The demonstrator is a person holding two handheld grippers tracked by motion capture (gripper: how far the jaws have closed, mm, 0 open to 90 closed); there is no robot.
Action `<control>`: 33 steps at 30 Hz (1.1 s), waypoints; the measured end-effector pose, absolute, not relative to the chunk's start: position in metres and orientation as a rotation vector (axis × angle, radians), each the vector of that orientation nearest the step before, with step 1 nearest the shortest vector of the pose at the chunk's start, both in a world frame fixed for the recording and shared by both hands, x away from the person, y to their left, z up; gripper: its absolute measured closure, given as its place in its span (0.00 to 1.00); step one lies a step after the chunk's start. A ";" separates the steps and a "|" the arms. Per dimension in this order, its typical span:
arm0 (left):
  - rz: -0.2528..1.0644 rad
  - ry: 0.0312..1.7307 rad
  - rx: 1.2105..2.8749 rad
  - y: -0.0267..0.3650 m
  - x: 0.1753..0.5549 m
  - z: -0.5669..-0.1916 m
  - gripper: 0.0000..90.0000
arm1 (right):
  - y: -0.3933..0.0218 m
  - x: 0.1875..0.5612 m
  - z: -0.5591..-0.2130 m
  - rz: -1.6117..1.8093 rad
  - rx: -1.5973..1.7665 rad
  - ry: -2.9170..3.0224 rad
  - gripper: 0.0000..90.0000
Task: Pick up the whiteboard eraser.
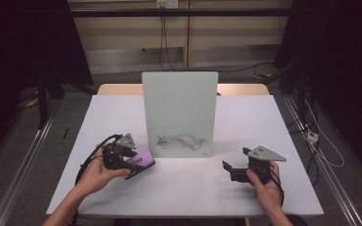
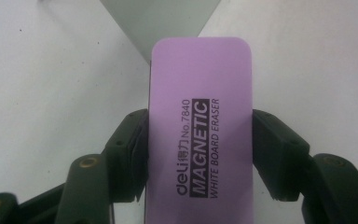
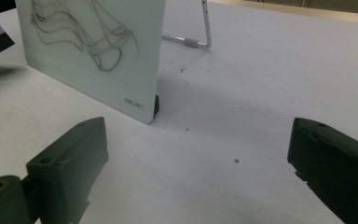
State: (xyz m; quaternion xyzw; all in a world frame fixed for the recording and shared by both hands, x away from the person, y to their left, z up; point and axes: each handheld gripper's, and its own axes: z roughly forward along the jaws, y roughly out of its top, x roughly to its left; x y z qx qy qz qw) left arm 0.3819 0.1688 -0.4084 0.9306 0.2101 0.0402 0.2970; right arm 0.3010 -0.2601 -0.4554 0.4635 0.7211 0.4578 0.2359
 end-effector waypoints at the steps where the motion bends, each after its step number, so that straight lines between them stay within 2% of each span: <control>1: 0.134 0.537 2.488 0.171 0.382 -0.407 0.45 | -0.260 0.302 -0.455 1.257 1.278 1.978 0.06; 6: 0.131 0.527 2.396 0.174 0.378 -0.406 0.45 | -0.258 0.303 -0.456 1.258 1.279 1.982 0.06; 26: 0.284 0.625 2.064 0.199 0.375 -0.401 0.45 | -0.260 0.299 -0.455 1.264 1.261 1.982 0.06; 33: 0.323 0.638 2.033 0.203 0.373 -0.399 0.45 | -0.259 0.300 -0.455 1.265 1.257 1.985 0.06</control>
